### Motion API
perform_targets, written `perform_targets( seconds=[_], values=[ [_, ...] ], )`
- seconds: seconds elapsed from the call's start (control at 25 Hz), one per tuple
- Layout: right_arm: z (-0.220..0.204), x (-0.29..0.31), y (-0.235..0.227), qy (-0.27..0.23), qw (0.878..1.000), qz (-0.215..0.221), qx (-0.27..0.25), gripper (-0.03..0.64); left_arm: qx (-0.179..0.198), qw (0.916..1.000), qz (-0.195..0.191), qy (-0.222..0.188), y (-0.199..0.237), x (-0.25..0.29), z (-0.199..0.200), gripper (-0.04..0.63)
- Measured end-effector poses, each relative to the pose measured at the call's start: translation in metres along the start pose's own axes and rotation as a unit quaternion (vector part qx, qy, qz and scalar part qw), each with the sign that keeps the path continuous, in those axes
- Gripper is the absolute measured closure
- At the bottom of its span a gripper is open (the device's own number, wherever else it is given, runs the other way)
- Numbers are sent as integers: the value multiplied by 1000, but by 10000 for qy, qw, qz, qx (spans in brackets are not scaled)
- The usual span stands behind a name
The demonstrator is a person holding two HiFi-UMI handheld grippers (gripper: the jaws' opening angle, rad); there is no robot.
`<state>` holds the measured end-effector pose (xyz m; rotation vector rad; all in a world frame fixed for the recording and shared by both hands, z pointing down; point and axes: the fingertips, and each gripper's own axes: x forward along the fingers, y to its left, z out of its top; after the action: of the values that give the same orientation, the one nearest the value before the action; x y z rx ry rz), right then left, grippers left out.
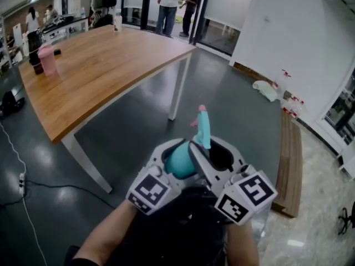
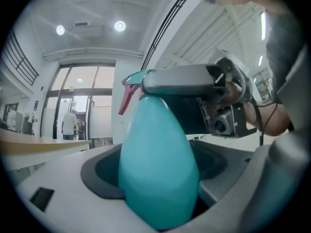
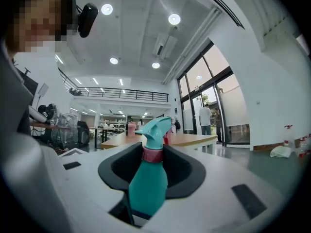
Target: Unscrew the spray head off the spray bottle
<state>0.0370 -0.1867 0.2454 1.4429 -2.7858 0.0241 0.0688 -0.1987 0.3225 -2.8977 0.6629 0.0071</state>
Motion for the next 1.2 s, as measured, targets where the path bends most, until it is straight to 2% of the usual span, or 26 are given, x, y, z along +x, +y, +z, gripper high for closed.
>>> perform_targets(
  seconds=[0.4, 0.56, 0.72, 0.88, 1.2],
  values=[
    [12, -5, 4, -330, 9949, 950, -76, 479, -217, 9978, -610, -117, -10, -5, 10, 178],
    [19, -7, 5, -546, 9907, 1241, 76, 479, -105, 9972, -732, -76, -10, -9, 6, 178],
    [30, -9, -1, -775, 9893, 1232, 139, 479, -84, 9984, -558, 103, -4, -13, -1, 178],
    [48, -11, -8, -1144, 9873, 1087, 188, 477, -20, 9986, -363, 378, 5, -16, -15, 178],
    [89, -21, -14, -1733, 9816, 802, 96, 477, -42, 9979, -34, 653, 24, -23, -32, 178]
  ],
)
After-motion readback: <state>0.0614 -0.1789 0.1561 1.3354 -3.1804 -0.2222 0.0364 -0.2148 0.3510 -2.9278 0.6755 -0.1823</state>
